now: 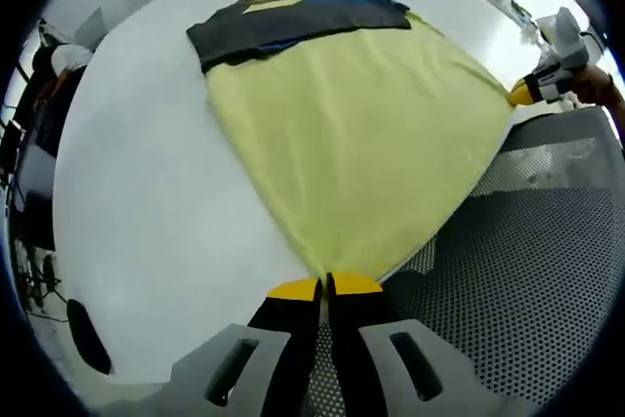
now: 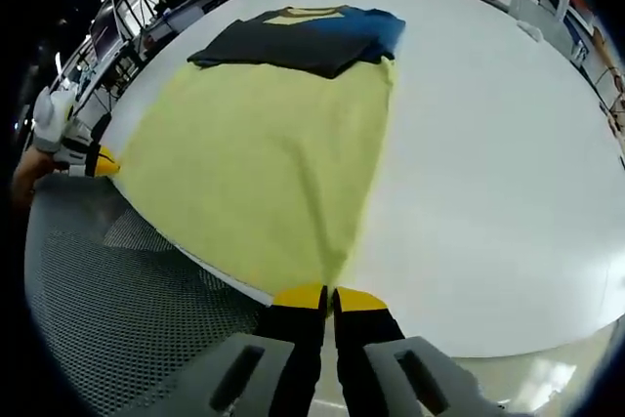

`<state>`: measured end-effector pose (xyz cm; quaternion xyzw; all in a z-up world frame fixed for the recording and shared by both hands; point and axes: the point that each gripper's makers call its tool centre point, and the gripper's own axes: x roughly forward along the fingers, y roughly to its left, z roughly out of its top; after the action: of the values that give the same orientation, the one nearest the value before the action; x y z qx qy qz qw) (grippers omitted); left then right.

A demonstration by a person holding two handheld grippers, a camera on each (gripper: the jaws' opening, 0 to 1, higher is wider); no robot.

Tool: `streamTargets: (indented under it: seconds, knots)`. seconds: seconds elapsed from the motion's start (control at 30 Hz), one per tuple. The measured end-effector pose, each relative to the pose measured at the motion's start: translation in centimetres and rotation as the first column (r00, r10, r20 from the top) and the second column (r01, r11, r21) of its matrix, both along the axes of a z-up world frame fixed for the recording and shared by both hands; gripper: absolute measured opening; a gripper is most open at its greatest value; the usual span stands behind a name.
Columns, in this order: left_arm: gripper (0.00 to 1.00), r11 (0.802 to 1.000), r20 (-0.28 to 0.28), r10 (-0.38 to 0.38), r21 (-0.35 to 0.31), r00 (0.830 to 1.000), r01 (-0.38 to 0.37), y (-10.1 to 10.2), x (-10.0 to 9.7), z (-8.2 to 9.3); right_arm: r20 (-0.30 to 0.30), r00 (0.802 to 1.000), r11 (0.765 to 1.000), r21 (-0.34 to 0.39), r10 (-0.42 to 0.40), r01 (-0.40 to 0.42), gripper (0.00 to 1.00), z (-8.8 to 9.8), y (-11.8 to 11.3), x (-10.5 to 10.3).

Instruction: Fold the garment on the visible template until the final outline fits inside the template.

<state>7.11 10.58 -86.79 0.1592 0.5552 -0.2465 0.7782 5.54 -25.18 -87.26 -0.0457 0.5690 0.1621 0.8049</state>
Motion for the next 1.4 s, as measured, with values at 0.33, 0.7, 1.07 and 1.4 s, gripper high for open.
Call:
streamTargets:
  seconds: [0.33,0.7,1.07,1.4]
  knots:
    - [0.06,1.000,-0.030,0.005,-0.002,1.000,-0.005,-0.1,-1.2,0.0,-0.032,0.999,0.999,-0.024,0.032,-0.033,0.00,0.0,0.0,-0.9]
    - [0.06,1.000,-0.053,0.015,-0.009,0.999,-0.015,-0.2,-1.6,0.5,-0.040,0.999,0.999,-0.037,0.035,-0.036,0.00,0.5,-0.1,-0.9]
    - [0.06,0.993,0.002,0.091,-0.073,0.996,-0.091,-0.3,0.6,3.0,0.049,0.999,1.000,-0.019,0.018,-0.017,0.00,3.8,0.0,2.1]
    - [0.06,0.991,0.106,0.109,-0.090,0.988,-0.099,0.0,4.4,5.6,0.124,0.992,0.999,-0.031,0.030,-0.026,0.00,6.8,0.1,5.3]
